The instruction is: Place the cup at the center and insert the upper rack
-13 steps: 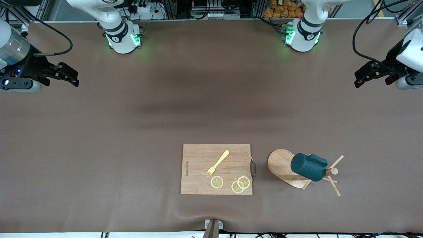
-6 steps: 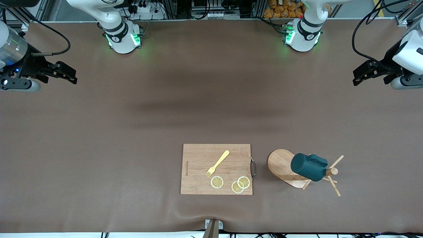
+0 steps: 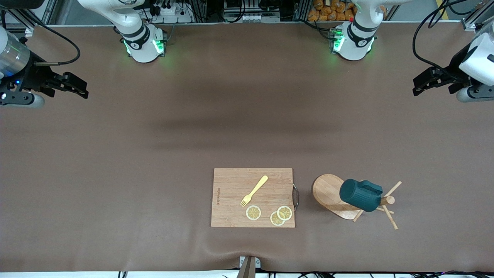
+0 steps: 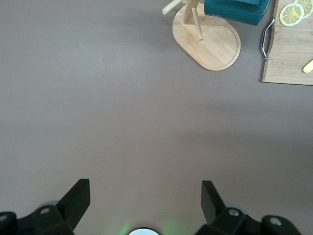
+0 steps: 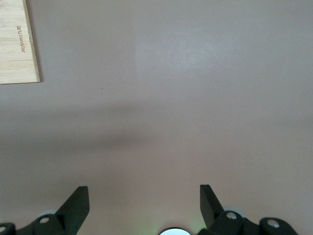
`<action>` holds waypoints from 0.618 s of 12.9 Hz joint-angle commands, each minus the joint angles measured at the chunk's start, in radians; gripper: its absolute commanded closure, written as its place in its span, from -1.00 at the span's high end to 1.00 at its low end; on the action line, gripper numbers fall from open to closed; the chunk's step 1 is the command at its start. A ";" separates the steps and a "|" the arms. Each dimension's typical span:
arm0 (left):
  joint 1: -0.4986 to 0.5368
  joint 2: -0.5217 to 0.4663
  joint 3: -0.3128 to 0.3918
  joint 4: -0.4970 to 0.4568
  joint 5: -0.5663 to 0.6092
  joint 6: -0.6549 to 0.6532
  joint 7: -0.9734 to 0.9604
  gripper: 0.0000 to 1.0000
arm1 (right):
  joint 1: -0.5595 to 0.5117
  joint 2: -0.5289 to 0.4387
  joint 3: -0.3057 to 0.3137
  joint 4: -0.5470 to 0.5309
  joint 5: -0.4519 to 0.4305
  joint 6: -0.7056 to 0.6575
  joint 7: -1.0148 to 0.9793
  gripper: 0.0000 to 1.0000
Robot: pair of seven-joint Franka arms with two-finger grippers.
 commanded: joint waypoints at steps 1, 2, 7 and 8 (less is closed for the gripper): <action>0.005 -0.016 -0.002 0.005 0.023 -0.018 0.013 1.00 | -0.011 -0.003 0.007 0.001 -0.006 0.003 -0.002 1.00; 0.005 -0.028 -0.003 -0.001 0.023 -0.015 0.009 1.00 | -0.012 -0.003 0.007 0.005 -0.008 0.005 -0.002 1.00; 0.006 -0.036 -0.002 0.001 0.023 -0.007 0.012 1.00 | -0.049 -0.008 0.006 0.010 -0.008 -0.009 -0.010 1.00; 0.005 -0.036 -0.002 0.002 0.023 -0.010 0.001 1.00 | -0.051 -0.006 0.006 0.008 -0.008 -0.009 -0.010 1.00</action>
